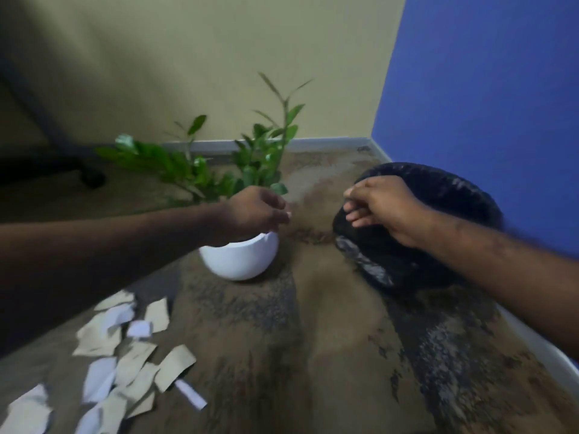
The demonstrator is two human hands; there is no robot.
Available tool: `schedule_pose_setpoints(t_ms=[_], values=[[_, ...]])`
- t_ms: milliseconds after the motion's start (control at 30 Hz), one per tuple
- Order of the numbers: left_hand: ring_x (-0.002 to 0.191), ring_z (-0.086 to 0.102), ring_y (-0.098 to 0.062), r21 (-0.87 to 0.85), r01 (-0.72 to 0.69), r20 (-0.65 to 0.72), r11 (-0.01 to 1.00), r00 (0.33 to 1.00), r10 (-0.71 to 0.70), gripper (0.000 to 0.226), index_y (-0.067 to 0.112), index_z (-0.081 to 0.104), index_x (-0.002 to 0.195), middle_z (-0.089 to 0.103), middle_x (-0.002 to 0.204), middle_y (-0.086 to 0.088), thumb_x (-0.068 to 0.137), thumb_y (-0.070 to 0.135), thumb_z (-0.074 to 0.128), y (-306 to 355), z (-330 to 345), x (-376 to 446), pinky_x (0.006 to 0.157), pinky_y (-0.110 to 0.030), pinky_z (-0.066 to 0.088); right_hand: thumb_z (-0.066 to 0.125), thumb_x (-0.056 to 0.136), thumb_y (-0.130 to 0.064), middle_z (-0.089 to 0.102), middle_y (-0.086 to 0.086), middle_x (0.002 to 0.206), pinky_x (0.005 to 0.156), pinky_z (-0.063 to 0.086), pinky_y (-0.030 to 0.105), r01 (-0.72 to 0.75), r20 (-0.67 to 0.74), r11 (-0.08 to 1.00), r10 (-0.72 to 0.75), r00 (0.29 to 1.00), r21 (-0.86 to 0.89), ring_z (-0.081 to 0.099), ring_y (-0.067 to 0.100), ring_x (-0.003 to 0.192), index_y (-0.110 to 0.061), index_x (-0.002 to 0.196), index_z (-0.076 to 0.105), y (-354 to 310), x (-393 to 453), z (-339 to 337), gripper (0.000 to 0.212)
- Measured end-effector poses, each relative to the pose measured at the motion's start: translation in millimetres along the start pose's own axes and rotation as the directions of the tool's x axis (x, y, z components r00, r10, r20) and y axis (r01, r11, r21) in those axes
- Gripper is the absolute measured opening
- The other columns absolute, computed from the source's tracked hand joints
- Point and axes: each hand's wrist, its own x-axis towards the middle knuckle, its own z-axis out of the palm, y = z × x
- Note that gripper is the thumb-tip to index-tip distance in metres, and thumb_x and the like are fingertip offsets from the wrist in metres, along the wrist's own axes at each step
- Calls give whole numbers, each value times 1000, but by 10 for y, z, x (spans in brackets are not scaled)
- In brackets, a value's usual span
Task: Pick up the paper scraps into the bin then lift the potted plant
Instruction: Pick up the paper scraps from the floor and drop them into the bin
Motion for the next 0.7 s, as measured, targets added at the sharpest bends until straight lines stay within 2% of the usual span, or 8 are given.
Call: schedule_pose_setpoints(t_ms=[167,233,300,367,467,567,633,700], values=[[74,63,-15,315,74,-39,946,997,-65,13,8,74,96,71,84,-7,83,9,70,-920,-496,-672,70,-25,48,57,90,-2,65,12,73,56,52,30,117,238,977,-74,969,-176,59,19,60,-4,86,64,-22,-254,773,8],[81,65,-14,578,11,5,816,1000,-17,18,15,75,100,73,92,-1,83,12,67,-1278,-618,-918,72,-19,44,56,87,6,64,16,75,57,52,33,165,327,955,-78,942,-248,59,21,61,-2,88,65,65,-372,1041,12],[82,66,-12,716,-16,77,698,995,-56,22,22,74,100,74,99,3,84,14,61,-1618,-705,-1142,70,-14,43,55,85,9,67,19,77,60,53,35,227,409,916,-77,909,-331,60,23,63,0,90,66,191,-482,1272,15],[82,65,-6,759,-7,100,651,989,-107,24,25,73,101,74,100,7,82,16,60,-1923,-755,-1326,64,-7,37,57,84,7,69,11,73,60,52,28,311,491,859,-81,868,-407,60,12,58,-8,85,69,315,-579,1444,19],[101,62,-11,811,-21,180,584,960,-215,30,30,68,110,68,112,11,81,22,64,-2288,-747,-1522,74,-17,39,62,81,1,63,-9,63,52,40,4,440,630,765,-59,774,-470,54,-8,48,-21,78,68,440,-685,1607,23],[107,59,-17,866,-8,120,499,974,-193,33,29,61,112,61,116,7,79,25,66,-2573,-749,-1674,74,-24,39,67,81,-6,68,-6,73,59,42,7,533,703,675,-30,711,-510,56,-5,59,-18,86,72,562,-743,1723,15],[104,60,-20,864,50,39,501,986,-164,30,26,58,108,61,113,4,79,30,66,-2726,-720,-1745,72,-25,41,69,80,-10,71,-1,78,64,46,15,562,725,638,-10,689,-526,60,5,66,-19,87,72,636,-754,1784,12],[102,59,-20,824,189,-77,534,971,-225,38,26,54,106,60,112,3,75,47,65,-2851,-628,-1811,71,-30,44,71,80,-14,71,0,79,66,48,20,566,730,612,27,682,-552,60,7,67,-23,85,69,691,-760,1852,11]])
